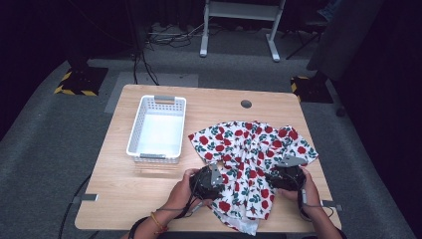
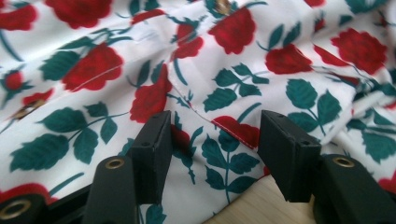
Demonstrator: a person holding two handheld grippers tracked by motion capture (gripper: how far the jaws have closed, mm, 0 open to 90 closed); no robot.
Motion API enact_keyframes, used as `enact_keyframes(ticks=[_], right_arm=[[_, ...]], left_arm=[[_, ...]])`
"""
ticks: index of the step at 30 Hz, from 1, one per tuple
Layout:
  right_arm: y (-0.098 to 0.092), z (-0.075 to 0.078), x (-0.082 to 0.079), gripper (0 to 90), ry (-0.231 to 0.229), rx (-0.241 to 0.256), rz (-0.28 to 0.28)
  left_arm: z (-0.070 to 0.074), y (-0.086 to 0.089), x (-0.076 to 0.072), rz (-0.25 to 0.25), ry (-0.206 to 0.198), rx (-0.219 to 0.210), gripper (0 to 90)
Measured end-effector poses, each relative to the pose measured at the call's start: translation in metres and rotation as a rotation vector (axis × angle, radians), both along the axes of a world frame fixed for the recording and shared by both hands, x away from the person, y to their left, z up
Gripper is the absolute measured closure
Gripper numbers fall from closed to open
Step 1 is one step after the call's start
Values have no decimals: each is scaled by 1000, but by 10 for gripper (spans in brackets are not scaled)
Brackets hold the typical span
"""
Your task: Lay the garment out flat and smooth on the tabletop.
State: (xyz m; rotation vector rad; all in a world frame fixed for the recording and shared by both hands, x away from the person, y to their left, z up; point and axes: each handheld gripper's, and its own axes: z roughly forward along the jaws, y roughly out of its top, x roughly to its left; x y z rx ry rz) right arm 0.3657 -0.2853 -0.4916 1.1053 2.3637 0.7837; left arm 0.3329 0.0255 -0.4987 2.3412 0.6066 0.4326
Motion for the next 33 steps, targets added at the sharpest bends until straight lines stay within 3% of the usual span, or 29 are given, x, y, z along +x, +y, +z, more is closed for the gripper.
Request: enact_keyframes(ticks=[3, 7, 10, 14, 18, 22, 24, 27, 30, 33], right_arm=[[-9, 0, 0, 465, -12, -21, -51], [-22, -1, 0, 462, -8, 12, -94], [-26, -1, 1, 454, -16, 9, -109], [-29, -2, 3, 443, -16, 8, -111], [-28, 0, 2, 433, -23, -28, -102], [-35, -1, 0, 433, -19, 17, -87], [-37, 0, -2, 433, -30, 12, -92], [-39, 5, -5, 434, -65, 17, -77], [-38, 8, -6, 423, -80, 12, -52], [-35, 11, -14, 401, -97, -22, 40]], left_arm=[[-1, 8, -4, 6, 3, -8, 451], [0, 20, -9, 25, 4, -6, 449], [-1, 27, -11, 37, 7, -10, 448], [0, 36, -12, 54, 8, -7, 435], [-1, 43, -14, 69, 14, -18, 433], [-1, 46, -18, 79, 8, -11, 421], [0, 46, -20, 69, 22, -19, 388], [3, 40, -26, 12, 41, -65, 373], [3, 25, -32, -45, 32, -64, 344], [0, 13, -36, -82, 8, -29, 311]])
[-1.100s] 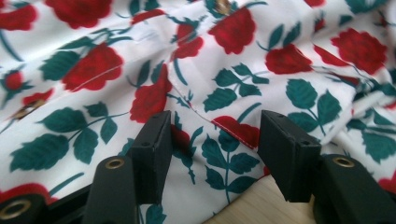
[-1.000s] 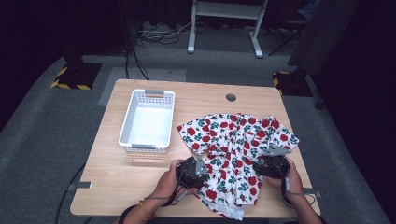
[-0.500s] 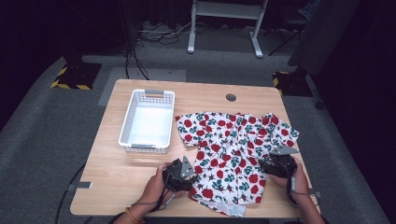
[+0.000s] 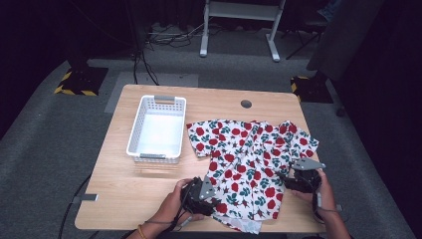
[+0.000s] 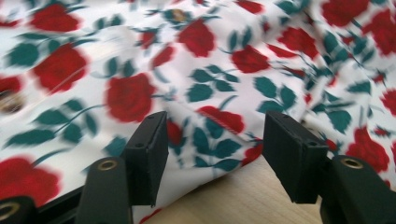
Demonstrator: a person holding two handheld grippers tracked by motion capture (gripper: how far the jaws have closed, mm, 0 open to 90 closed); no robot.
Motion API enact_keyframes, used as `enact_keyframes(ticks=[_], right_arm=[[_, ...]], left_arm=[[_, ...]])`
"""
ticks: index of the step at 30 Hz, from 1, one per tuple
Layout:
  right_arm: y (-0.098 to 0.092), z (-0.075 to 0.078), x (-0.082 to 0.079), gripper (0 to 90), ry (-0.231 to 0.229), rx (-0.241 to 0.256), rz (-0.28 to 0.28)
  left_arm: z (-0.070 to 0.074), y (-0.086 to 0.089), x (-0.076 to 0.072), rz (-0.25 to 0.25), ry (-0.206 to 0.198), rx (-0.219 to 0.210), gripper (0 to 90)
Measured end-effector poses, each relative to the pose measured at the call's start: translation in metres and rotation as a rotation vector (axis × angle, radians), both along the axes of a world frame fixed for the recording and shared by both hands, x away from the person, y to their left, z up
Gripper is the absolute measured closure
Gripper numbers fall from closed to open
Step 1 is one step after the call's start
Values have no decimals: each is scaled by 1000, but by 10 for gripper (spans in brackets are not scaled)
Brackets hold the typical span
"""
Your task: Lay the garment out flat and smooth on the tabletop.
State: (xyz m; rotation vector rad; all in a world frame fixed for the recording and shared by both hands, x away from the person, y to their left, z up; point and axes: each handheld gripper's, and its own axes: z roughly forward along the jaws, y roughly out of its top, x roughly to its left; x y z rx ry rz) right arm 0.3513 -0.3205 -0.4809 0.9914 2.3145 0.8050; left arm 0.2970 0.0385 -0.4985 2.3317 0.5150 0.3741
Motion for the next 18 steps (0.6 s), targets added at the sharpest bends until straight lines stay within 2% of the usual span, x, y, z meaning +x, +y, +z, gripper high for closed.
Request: enact_keyframes(ticks=[3, 6, 8, 10, 14, 16, 18], right_arm=[[-1, -2, -13, 386, 4, -25, 74], [-8, -8, -27, 381, 40, -22, 89], [-12, -10, -37, 376, 54, -3, 100], [-14, -11, -47, 369, 69, 0, 129], [-9, -14, -61, 341, 76, 20, 245], [-3, -14, -65, 323, 68, 8, 316], [4, -14, -66, 315, 59, -3, 350]], left_arm=[[-3, -2, 2, 0, 16, -1, 294], [-4, 0, 4, 8, 20, -11, 277], [-5, 1, 3, 7, 5, -17, 271], [-6, 2, 3, 16, 15, -32, 271], [-9, 6, 6, 32, 55, -67, 259], [-9, 6, 8, 29, 65, -70, 256], [-9, 7, 9, 27, 70, -71, 251]])
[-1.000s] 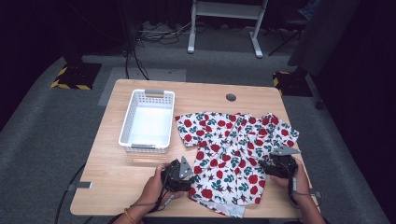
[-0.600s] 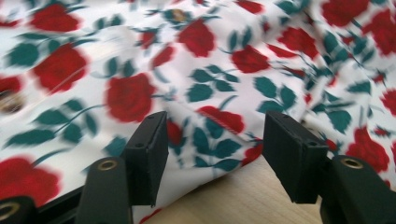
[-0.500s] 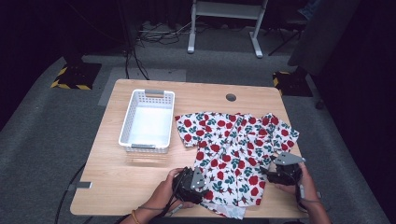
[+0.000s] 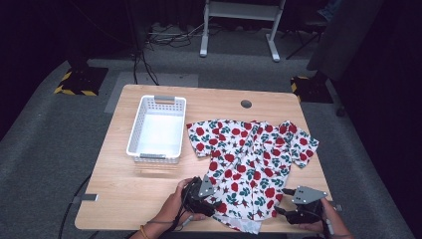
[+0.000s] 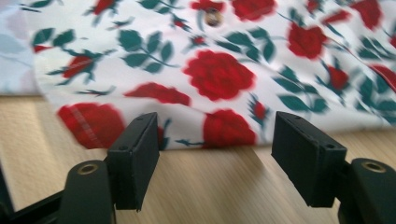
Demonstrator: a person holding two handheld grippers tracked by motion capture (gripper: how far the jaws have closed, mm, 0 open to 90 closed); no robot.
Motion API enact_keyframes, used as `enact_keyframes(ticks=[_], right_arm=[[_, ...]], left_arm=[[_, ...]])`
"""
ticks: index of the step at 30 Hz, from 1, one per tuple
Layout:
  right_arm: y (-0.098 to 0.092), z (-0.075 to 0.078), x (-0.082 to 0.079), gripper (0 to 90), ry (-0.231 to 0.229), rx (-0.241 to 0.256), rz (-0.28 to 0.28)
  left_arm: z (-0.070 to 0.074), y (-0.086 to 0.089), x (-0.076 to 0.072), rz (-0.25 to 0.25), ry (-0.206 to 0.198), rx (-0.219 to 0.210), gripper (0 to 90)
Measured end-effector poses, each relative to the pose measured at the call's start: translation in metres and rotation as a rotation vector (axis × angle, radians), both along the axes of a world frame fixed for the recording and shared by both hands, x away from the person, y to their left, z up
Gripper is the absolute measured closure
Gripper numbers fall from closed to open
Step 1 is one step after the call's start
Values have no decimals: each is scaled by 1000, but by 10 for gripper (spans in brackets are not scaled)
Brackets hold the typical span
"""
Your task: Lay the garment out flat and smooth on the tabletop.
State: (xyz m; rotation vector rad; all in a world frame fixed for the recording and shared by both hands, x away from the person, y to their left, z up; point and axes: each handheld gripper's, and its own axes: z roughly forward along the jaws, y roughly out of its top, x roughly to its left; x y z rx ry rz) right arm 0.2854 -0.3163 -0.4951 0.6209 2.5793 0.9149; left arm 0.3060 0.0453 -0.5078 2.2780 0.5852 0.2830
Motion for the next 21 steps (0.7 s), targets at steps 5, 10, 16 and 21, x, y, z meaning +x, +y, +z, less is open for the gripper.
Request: enact_keyframes(ticks=[5, 10, 16, 21], right_arm=[[10, -1, 7, 467, -52, 7, -19], [18, 6, 27, 809, -68, 56, -42], [42, 12, 50, 900, -81, 14, -7], [59, 20, 72, 900, -99, 23, -28]], left_arm=[[0, 0, 1, -3, 7, -1, 252], [0, 1, 2, -3, 14, -4, 253], [0, 1, 2, -4, 19, -6, 255], [0, 1, 2, -2, 23, -9, 256]])
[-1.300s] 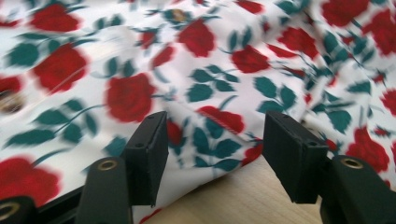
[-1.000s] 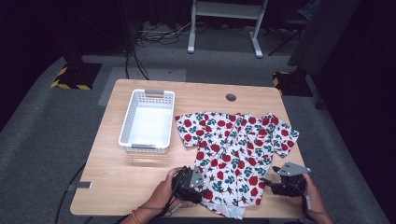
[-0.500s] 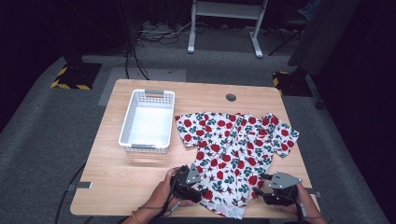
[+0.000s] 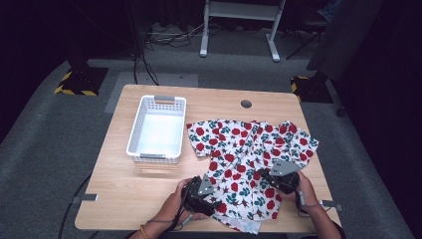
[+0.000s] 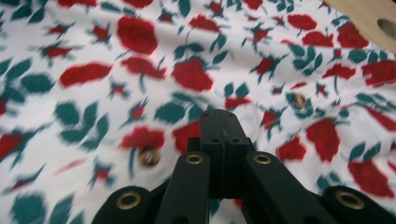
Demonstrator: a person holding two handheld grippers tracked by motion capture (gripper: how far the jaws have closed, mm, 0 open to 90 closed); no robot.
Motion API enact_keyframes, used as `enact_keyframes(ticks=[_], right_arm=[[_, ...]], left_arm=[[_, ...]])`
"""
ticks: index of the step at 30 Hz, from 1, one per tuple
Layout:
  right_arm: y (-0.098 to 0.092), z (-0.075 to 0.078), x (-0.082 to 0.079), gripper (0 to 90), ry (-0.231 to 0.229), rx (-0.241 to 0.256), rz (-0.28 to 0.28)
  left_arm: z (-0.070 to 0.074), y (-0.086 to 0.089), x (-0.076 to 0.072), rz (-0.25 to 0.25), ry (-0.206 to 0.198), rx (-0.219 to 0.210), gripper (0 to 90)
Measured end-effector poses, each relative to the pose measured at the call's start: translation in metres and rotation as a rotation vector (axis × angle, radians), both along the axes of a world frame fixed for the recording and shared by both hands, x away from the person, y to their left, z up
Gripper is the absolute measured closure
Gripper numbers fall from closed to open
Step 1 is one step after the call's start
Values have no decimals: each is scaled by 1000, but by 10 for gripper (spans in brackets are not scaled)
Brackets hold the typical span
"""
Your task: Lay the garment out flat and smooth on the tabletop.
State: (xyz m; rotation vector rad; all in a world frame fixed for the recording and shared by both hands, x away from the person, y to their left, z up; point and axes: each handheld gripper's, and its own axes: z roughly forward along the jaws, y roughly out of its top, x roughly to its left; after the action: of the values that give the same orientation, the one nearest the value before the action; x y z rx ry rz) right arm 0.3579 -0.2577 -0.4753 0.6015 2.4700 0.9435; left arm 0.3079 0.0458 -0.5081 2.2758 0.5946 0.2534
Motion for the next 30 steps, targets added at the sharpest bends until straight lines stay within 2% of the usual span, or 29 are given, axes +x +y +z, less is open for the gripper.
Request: enact_keyframes(ticks=[2, 4, 7, 10, 13, 15, 17, 22, 25, 30], right_arm=[[3, 3, 6, 900, -2, -9, -5], [-1, 7, 6, 820, 14, 4, 22], [-16, 3, -3, 669, 30, -3, 13], [-37, -7, -11, 542, 70, 34, -23], [-55, -11, -25, 448, 98, 95, -9], [-61, -12, -37, 392, 103, 92, 20], [-65, -13, -48, 356, 97, 84, 31], [-67, -20, -69, 324, 147, 64, 64], [-63, -23, -79, 309, 151, 37, 94], [-58, -24, -82, 289, 146, 44, 100]], left_arm=[[0, 0, 0, -2, -1, 1, 257], [0, 1, 0, -6, -1, 1, 258], [0, 1, 0, -9, 1, 0, 257], [0, 1, 0, -8, 1, 1, 257], [0, 2, -1, -6, 2, 0, 257], [0, 2, 0, -11, 3, 2, 258], [0, 2, 0, -10, 3, 2, 258], [0, 2, -1, -8, 1, 2, 258], [0, 2, -1, -8, 1, 2, 258], [0, 2, -1, -13, 2, 1, 258]])
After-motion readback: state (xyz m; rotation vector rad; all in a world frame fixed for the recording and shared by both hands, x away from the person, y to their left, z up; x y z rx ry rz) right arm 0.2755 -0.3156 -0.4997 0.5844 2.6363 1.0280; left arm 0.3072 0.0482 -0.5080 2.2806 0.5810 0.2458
